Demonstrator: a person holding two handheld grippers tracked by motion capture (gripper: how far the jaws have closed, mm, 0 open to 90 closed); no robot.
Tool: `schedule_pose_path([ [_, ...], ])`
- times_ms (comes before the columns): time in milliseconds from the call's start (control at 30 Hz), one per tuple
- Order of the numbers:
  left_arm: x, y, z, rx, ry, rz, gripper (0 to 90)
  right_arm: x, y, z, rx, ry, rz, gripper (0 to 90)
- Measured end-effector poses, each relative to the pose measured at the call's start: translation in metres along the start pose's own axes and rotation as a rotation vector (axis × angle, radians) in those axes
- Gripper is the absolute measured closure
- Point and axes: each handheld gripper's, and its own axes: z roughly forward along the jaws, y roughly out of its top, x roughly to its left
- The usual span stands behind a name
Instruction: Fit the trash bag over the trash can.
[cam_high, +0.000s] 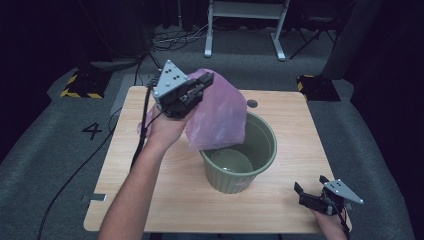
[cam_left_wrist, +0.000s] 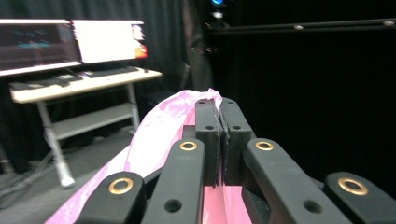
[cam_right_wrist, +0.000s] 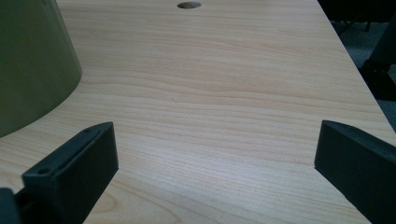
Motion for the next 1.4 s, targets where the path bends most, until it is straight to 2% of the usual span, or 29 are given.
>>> schedule_pose_path([
  [133,-0.013,-0.013,0.020,0.029,-0.029,-0.004,87.9,-0.001,0.000,-0.001,0.000,0.002,0.000,0.0],
  [233,-0.021,-0.024,0.031,0.051,-0.036,0.011,87.9,-0.002,-0.001,-0.001,-0.001,0.002,0.001,0.0],
  [367,-0.029,-0.037,0.039,0.072,-0.058,0.001,87.5,-0.001,-0.001,-0.002,0.000,0.005,-0.003,0.0],
  [533,-0.036,-0.051,0.040,0.119,-0.083,0.013,87.1,-0.001,-0.001,-0.001,-0.001,0.004,-0.002,0.0],
  [600,-0.039,-0.055,0.038,0.142,-0.102,0.010,86.8,-0.001,-0.001,-0.001,0.000,0.004,-0.002,0.0],
  [767,-0.049,-0.066,0.027,0.217,-0.150,0.030,86.9,0.000,0.000,-0.001,0.000,0.004,-0.003,0.0],
  [900,-0.052,-0.072,0.013,0.259,-0.182,0.012,86.9,0.001,0.000,-0.001,0.001,0.003,-0.006,0.0],
  [1300,-0.058,-0.084,-0.032,0.293,-0.283,0.013,86.9,0.002,0.000,0.000,0.006,-0.001,-0.007,0.0],
  [1400,-0.060,-0.088,-0.036,0.322,-0.301,0.036,86.9,0.002,0.000,0.001,0.005,0.002,-0.006,0.0],
])
